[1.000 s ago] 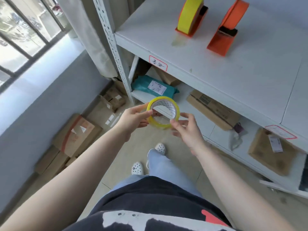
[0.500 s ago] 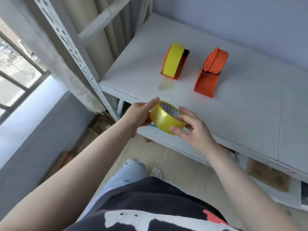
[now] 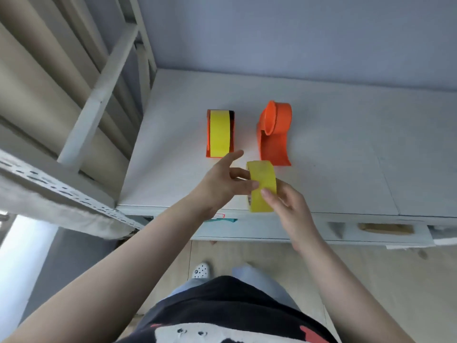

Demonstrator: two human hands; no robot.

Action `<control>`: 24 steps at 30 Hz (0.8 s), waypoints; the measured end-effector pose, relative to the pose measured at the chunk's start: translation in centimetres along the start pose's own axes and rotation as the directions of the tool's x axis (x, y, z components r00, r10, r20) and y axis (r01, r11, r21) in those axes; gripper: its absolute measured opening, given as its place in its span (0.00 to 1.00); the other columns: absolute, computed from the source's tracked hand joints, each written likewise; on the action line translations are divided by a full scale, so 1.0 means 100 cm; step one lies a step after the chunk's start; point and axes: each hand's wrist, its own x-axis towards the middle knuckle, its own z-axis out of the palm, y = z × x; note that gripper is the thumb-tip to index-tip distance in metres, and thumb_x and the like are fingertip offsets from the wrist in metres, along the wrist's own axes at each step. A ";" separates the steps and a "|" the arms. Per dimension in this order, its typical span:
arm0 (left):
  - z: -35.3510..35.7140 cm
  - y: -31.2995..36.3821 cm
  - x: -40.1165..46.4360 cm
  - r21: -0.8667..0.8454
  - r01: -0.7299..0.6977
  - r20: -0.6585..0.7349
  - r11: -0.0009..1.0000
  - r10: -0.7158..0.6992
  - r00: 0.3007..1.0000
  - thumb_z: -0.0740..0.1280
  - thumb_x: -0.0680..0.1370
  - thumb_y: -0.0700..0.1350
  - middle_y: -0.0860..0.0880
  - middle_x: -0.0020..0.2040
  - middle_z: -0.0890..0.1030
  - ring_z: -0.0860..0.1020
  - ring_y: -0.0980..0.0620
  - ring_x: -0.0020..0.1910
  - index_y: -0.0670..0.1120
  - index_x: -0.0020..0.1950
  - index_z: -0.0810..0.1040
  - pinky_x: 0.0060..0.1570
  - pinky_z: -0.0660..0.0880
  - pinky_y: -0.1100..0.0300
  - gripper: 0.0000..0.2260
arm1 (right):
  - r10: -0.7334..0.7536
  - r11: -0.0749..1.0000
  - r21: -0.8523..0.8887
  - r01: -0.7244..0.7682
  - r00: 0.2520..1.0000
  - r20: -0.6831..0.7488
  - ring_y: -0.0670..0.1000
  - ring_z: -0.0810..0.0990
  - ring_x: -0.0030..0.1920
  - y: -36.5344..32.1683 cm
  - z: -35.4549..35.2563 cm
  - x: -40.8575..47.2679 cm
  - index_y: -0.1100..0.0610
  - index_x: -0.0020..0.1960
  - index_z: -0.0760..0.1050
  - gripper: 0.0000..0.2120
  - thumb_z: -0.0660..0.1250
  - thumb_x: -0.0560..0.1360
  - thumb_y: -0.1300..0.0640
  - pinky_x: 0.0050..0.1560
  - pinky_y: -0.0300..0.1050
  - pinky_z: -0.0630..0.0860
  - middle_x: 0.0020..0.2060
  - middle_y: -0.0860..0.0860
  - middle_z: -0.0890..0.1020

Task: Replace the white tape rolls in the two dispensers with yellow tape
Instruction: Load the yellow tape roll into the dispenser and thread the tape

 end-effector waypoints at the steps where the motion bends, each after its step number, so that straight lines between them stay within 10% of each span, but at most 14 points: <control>1: 0.002 0.001 0.004 -0.004 0.003 0.007 1.000 -0.003 1.000 0.76 0.69 0.36 0.43 0.48 0.79 0.81 0.44 0.45 0.48 0.75 0.63 0.60 0.76 0.46 0.38 | -0.002 0.999 0.032 0.003 0.999 -0.034 0.43 0.82 0.47 -0.002 -0.002 0.001 0.58 0.52 0.80 0.11 0.67 0.74 0.53 0.44 0.30 0.73 0.46 0.48 0.85; 5: 0.020 0.012 0.022 -0.002 -0.020 -0.004 1.000 0.020 1.000 0.75 0.70 0.37 0.46 0.45 0.79 0.81 0.46 0.44 0.46 0.74 0.64 0.60 0.76 0.47 0.35 | -0.003 0.997 0.071 0.013 0.991 -0.136 0.42 0.73 0.34 -0.010 -0.018 0.011 0.60 0.42 0.79 0.05 0.69 0.75 0.59 0.36 0.34 0.69 0.30 0.42 0.79; 13: 0.057 0.047 0.067 0.201 -0.171 -0.215 0.965 0.214 0.953 0.68 0.77 0.46 0.48 0.58 0.79 0.78 0.51 0.56 0.44 0.68 0.71 0.53 0.73 0.60 0.20 | 0.239 0.946 0.299 -0.125 0.891 -0.385 0.54 0.81 0.47 -0.032 -0.083 0.067 0.55 0.41 0.83 0.06 0.71 0.73 0.53 0.58 0.56 0.77 0.43 0.54 0.84; 19: 0.077 0.060 0.113 0.104 -0.073 -0.300 0.992 0.102 0.949 0.57 0.81 0.54 0.47 0.56 0.78 0.75 0.49 0.54 0.42 0.66 0.73 0.46 0.70 0.61 0.20 | 0.290 0.932 0.312 -0.186 0.897 -0.333 0.55 0.82 0.46 -0.040 -0.096 0.128 0.56 0.44 0.81 0.06 0.71 0.74 0.53 0.59 0.60 0.77 0.44 0.55 0.84; 24: 0.084 0.054 0.119 0.098 -0.070 -0.304 0.993 0.097 0.948 0.53 0.81 0.58 0.46 0.66 0.77 0.73 0.48 0.65 0.45 0.69 0.72 0.61 0.66 0.59 0.24 | 0.175 0.983 0.111 -0.145 0.924 -0.339 0.50 0.70 0.37 -0.041 -0.089 0.159 0.72 0.40 0.75 0.34 0.70 0.64 0.38 0.39 0.48 0.68 0.35 0.54 0.73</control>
